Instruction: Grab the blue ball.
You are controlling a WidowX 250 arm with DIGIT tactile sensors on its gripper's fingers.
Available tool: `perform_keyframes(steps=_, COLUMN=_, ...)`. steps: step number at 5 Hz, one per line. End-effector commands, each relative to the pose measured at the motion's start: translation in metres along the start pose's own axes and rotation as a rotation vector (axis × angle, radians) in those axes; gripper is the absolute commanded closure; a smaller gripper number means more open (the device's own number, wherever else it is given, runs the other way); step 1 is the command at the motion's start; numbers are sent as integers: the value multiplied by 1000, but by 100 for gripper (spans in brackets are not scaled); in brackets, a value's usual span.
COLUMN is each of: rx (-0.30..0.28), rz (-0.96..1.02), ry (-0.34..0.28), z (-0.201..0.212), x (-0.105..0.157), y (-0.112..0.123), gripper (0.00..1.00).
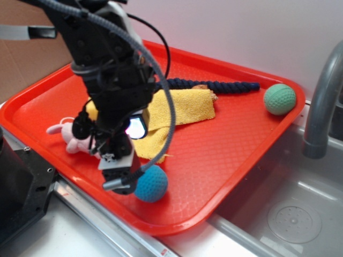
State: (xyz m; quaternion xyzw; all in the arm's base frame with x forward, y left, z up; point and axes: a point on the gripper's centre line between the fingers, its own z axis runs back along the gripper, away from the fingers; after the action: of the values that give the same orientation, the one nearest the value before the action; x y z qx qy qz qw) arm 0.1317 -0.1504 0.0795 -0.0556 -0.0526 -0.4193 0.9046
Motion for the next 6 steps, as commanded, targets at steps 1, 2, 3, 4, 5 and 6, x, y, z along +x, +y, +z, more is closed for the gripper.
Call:
perform_keyframes(steps=1, rx=-62, rz=-83, ry=35, z=-15, x=0, y=4, gripper=0)
perform_keyframes(steps=2, rx=-62, rz=-83, ry=35, z=-15, x=0, y=4, gripper=0)
perform_keyframes(steps=3, rx=-62, rz=-83, ry=35, z=-15, x=0, y=4, gripper=0)
perform_keyframes(steps=4, rx=-62, rz=-83, ry=35, z=-15, x=0, y=4, gripper=0)
perform_keyframes(steps=5, rx=-96, rz=-139, ry=87, z=-28, x=7, y=-9, gripper=0)
perform_keyframes(steps=6, rx=-152, rz=-196, ry=77, z=-35, x=6, y=-25, gripper=0)
